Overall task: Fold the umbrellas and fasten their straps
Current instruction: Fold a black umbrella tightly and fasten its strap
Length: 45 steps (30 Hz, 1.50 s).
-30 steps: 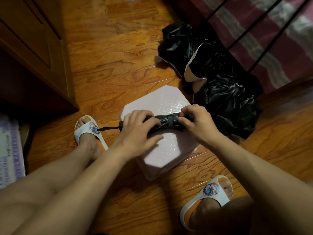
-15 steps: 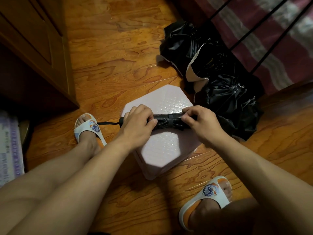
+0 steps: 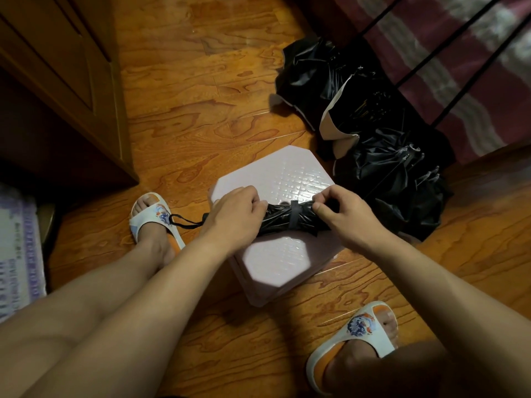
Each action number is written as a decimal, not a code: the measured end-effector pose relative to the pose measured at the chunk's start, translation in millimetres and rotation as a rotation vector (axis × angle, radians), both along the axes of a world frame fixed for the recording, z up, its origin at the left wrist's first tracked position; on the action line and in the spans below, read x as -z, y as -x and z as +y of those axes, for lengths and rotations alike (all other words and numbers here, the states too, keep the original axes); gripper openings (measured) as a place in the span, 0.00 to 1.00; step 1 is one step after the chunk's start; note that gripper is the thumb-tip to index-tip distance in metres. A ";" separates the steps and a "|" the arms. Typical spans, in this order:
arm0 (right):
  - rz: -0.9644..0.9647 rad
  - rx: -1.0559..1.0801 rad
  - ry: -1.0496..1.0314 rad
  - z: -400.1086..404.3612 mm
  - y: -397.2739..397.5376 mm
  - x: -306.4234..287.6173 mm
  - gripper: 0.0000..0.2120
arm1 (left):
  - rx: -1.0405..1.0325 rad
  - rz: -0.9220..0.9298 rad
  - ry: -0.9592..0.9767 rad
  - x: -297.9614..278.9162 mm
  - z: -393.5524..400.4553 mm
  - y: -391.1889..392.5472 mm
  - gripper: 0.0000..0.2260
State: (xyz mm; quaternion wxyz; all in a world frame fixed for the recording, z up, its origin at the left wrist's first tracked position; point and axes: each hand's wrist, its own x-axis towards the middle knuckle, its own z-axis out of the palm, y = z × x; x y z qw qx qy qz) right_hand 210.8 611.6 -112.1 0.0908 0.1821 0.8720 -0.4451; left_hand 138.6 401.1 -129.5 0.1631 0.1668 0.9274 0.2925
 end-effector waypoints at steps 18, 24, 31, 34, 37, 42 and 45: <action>0.077 -0.110 -0.157 9.5 -32.0 -6.9 0.08 | 0.186 -0.016 -0.267 7.9 -27.3 -13.5 0.04; 0.029 -0.187 -0.204 9.6 -24.6 -11.1 0.13 | 0.268 0.023 -0.209 10.4 -32.3 -16.2 0.04; -0.031 -0.182 -0.188 11.8 -30.6 -3.6 0.18 | 0.469 0.097 -0.056 11.5 -38.7 -20.8 0.06; -0.014 -0.126 -0.108 13.8 -36.3 -1.3 0.18 | 0.427 0.073 -0.089 13.1 -39.9 -21.9 0.06; 0.078 -0.159 -0.132 16.4 -40.5 -0.9 0.16 | 0.390 0.034 -0.124 13.4 -39.7 -20.8 0.05; 0.163 -0.285 -0.338 14.2 -42.4 1.8 0.11 | 0.394 0.020 -0.130 12.8 -38.9 -18.3 0.04; 0.172 -0.232 -0.335 11.2 -36.1 1.6 0.11 | 0.340 0.045 -0.186 14.5 -36.2 -18.3 0.05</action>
